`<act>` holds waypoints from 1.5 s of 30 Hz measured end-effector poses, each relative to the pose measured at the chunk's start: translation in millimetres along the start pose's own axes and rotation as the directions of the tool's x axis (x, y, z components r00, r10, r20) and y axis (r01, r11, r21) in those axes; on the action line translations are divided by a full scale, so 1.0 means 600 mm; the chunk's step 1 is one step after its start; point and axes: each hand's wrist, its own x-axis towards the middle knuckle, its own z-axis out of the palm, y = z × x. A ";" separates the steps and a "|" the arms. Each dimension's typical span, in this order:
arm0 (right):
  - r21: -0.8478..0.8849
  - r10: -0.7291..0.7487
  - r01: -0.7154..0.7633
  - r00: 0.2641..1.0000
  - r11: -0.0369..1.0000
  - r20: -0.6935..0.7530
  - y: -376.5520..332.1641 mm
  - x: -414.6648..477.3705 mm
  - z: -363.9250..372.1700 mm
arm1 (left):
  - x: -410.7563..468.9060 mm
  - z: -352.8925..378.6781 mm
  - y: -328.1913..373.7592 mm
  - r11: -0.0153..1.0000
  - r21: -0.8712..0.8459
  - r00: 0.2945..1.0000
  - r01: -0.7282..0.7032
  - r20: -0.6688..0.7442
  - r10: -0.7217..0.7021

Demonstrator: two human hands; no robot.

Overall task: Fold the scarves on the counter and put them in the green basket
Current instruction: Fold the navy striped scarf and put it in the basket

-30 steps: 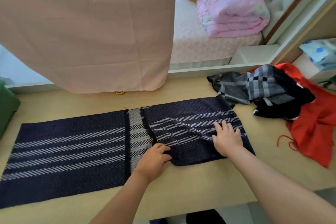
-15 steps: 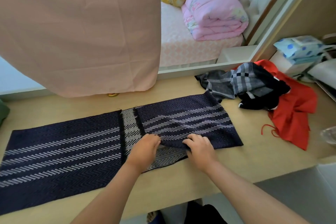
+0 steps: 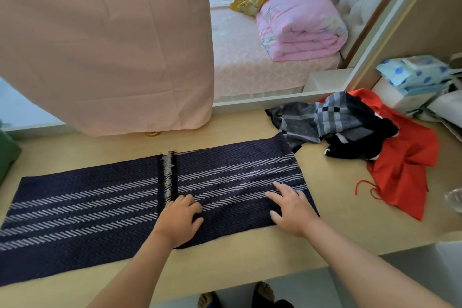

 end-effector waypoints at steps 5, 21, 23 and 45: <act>-0.192 0.181 -0.195 0.980 0.962 -0.087 0.055 0.006 -0.013 | 0.019 0.010 0.037 0.993 -0.115 0.999 0.013 0.039 -0.008; -0.208 -0.069 0.052 0.995 0.977 -0.074 0.018 0.219 -0.076 | 0.220 -0.047 -0.040 0.888 -0.236 0.902 0.395 -0.083 -0.424; -0.231 -0.018 0.008 0.999 0.973 -0.041 0.037 0.242 -0.084 | 0.240 -0.051 -0.062 0.885 -0.235 0.890 0.402 -0.125 -0.438; 0.128 0.459 -0.445 0.812 0.887 -0.360 0.142 0.111 -0.049 | 0.288 -0.048 0.098 0.961 -0.174 0.958 0.216 -0.154 -0.243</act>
